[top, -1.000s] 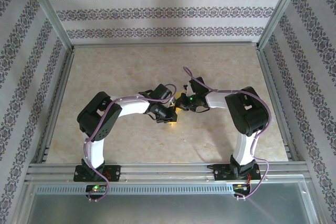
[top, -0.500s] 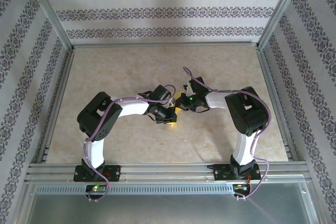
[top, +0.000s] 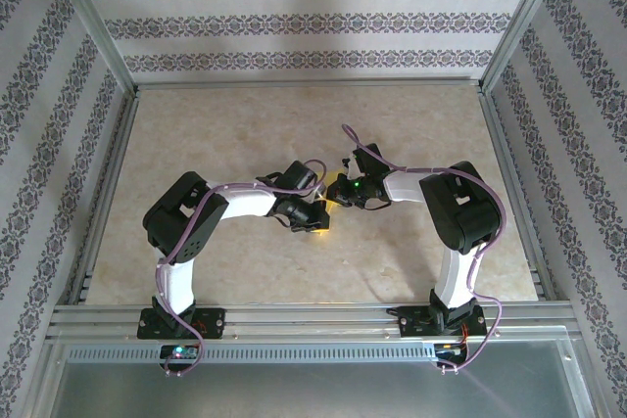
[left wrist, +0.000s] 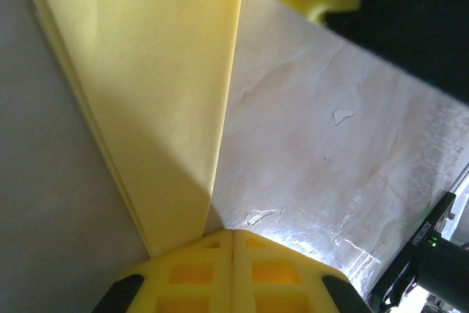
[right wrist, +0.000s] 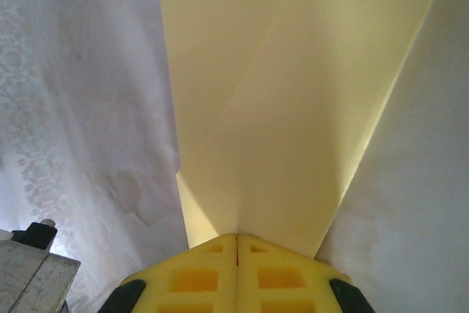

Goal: Fold a paper plane with a square sheet of paper (fold left side to right side)
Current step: Fold the wing for the fifth time at the center of the table.

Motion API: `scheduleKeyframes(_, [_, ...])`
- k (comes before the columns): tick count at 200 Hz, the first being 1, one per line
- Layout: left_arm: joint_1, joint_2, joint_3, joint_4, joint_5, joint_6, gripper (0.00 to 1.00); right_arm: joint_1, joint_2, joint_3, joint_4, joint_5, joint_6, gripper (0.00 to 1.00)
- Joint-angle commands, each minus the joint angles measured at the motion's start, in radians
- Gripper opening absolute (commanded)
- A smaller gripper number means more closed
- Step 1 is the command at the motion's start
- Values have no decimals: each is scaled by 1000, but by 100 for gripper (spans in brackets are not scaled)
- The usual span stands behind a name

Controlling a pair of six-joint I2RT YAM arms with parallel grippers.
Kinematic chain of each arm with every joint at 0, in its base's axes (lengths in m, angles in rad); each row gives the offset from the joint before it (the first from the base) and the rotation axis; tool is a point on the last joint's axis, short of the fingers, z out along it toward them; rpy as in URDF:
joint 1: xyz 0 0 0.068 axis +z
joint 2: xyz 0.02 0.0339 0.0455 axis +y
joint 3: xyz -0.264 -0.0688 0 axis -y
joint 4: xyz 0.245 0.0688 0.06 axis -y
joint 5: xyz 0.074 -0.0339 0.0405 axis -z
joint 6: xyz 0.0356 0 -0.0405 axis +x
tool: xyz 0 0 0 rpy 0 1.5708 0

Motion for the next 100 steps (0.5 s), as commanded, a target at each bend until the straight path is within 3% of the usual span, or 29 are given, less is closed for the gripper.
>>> scheduleKeyframes(1, [-6,-3,-49,-35,-15,-20,0,20,66,-31,-90,68,-20,0])
scheduleKeyframes(100, [-49,-86,-167,17,-24,-78,0,20,74,-21,-100,68,-23,0])
